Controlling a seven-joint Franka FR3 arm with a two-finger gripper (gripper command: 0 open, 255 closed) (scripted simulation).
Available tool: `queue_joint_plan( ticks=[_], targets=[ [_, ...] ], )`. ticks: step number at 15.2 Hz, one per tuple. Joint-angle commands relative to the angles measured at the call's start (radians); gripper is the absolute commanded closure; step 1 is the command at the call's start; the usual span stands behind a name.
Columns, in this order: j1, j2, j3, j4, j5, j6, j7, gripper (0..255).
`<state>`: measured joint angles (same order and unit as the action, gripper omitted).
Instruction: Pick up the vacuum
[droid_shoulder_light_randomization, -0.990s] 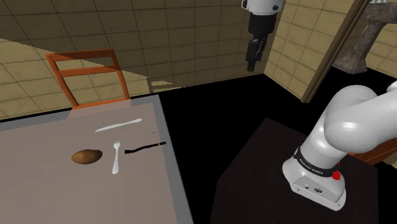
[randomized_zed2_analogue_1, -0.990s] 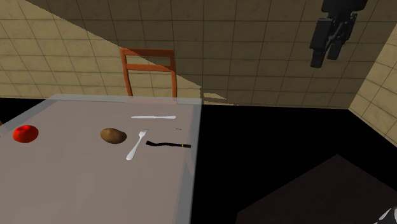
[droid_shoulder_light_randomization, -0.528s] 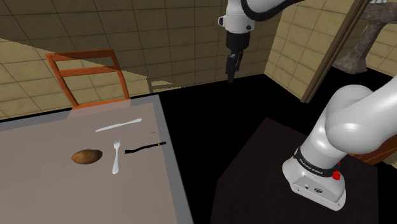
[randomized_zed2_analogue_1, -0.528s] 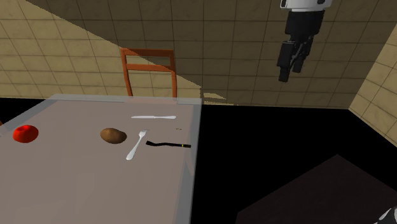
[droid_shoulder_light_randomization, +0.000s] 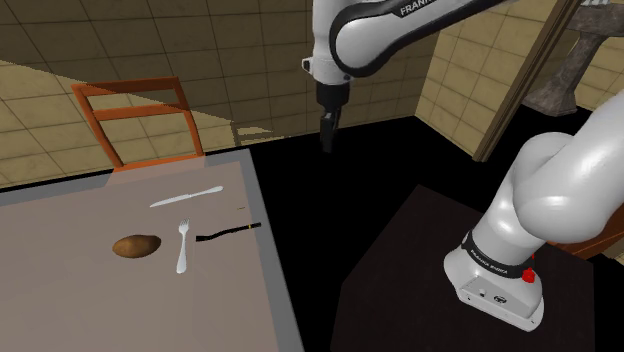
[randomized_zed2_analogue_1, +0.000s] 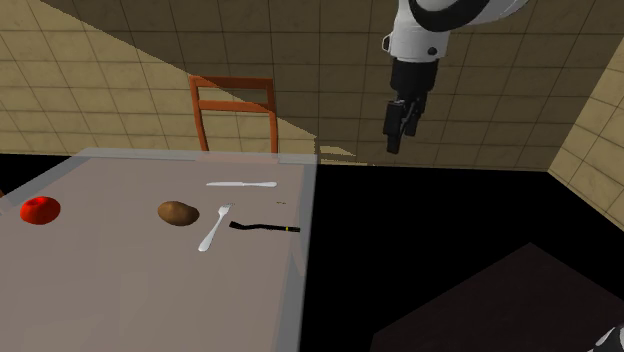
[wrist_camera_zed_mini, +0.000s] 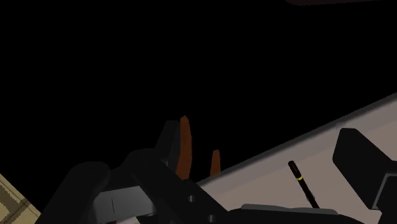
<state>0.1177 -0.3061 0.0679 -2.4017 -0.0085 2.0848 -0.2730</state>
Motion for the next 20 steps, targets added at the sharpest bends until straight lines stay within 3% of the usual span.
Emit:
queue_joint_plan(
  ticks=[1,10,20],
  targets=[
    [0.015,0.076,0.014,0.031,0.002,0.052,-0.012,0],
    [0.07,0.382,0.069,0.191,-0.025,0.221,-0.06,0],
    [0.15,0.714,0.114,0.445,-0.103,0.316,-0.092,0]
  ],
)
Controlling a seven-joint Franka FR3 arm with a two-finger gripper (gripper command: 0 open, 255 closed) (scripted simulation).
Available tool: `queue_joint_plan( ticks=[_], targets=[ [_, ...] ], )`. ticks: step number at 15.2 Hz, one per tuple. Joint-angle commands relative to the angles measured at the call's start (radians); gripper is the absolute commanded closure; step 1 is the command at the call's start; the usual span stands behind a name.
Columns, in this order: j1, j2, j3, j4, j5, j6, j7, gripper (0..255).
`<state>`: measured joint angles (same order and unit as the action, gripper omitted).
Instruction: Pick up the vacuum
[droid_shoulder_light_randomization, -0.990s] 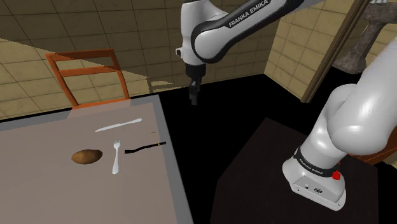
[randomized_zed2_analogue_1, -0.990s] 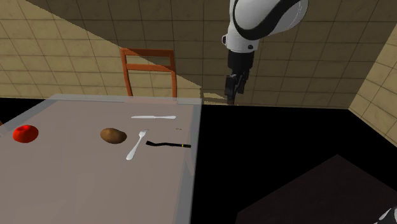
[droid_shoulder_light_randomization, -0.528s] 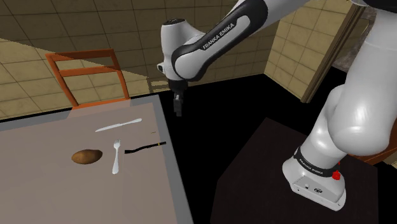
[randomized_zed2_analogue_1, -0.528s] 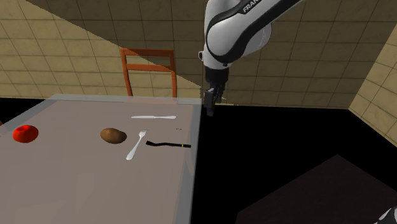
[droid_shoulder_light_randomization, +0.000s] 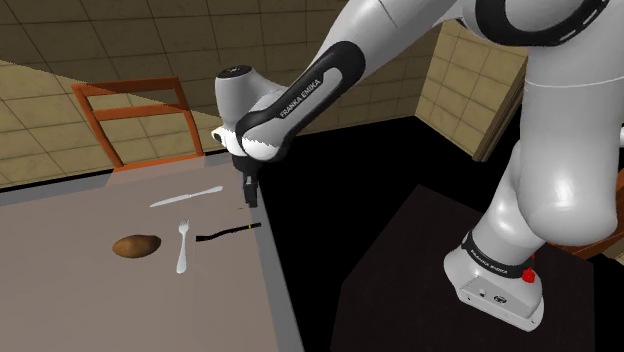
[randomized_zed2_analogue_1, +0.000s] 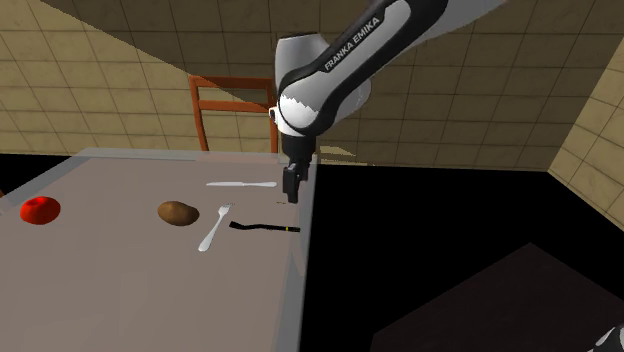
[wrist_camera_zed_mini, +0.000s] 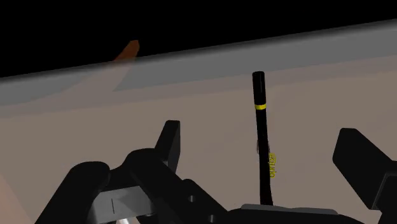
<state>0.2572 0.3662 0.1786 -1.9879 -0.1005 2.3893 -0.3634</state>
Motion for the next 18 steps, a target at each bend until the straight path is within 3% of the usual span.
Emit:
queue_joint_plan(
  ticks=[1,7,17,18],
  targets=[
    [0.02,0.074,0.006,0.062,-0.019,0.016,-0.006,0],
    [0.085,0.271,0.019,0.259,-0.069,0.026,-0.033,0],
    [0.098,0.351,0.005,0.276,-0.086,0.089,-0.025,0],
    [0.099,0.351,0.005,0.276,-0.086,0.088,-0.024,255]
  ],
)
